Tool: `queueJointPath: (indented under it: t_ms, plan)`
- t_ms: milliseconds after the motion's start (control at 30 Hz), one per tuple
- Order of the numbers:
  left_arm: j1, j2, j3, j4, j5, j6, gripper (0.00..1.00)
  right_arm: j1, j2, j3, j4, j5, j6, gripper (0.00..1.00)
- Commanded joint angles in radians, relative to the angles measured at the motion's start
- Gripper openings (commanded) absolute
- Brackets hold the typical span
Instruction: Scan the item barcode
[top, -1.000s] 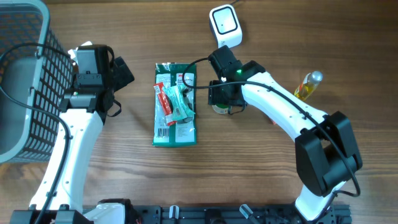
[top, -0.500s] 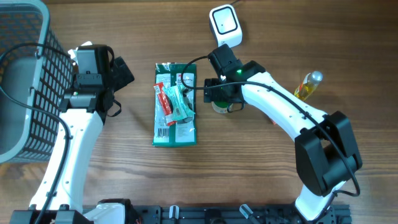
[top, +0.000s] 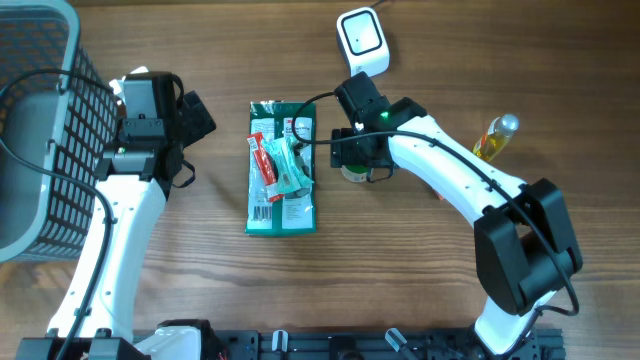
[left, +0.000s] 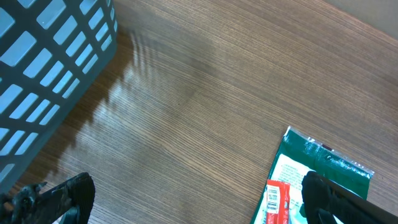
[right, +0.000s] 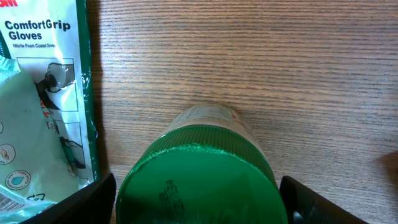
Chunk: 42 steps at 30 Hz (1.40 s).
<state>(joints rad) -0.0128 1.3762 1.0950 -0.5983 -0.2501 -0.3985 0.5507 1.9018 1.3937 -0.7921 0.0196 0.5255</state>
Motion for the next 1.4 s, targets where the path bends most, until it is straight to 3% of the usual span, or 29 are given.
queueJointPath:
  t_ms: [0,133,167,200,1033,1233,1267,1367]
  plan:
    - [0.004,0.001,0.004,0.003,-0.013,0.001,1.0,-0.006,0.024,-0.012,-0.001,0.005,-0.002,0.84]
    - [0.004,0.001,0.004,0.003,-0.013,0.001,1.0,-0.006,0.024,-0.012,0.004,0.005,-0.002,0.85]
    - [0.004,0.001,0.004,0.004,-0.013,0.001,1.0,-0.006,0.024,-0.012,0.01,0.005,-0.002,0.96]
    - [0.004,0.001,0.004,0.003,-0.013,0.001,1.0,-0.006,0.024,-0.012,0.02,0.005,-0.001,1.0]
    - [0.004,0.001,0.004,0.003,-0.013,0.001,1.0,-0.004,0.024,-0.016,0.014,0.014,-0.003,1.0]
    - [0.004,0.001,0.004,0.003,-0.013,0.001,1.0,-0.004,0.024,-0.112,0.115,0.017,-0.002,1.0]
    - [0.004,0.001,0.004,0.003,-0.013,0.001,1.0,-0.004,0.024,-0.126,0.132,0.018,-0.002,0.99]
    - [0.004,0.001,0.004,0.003,-0.013,0.001,1.0,-0.005,0.022,-0.129,0.142,0.012,-0.002,0.81]
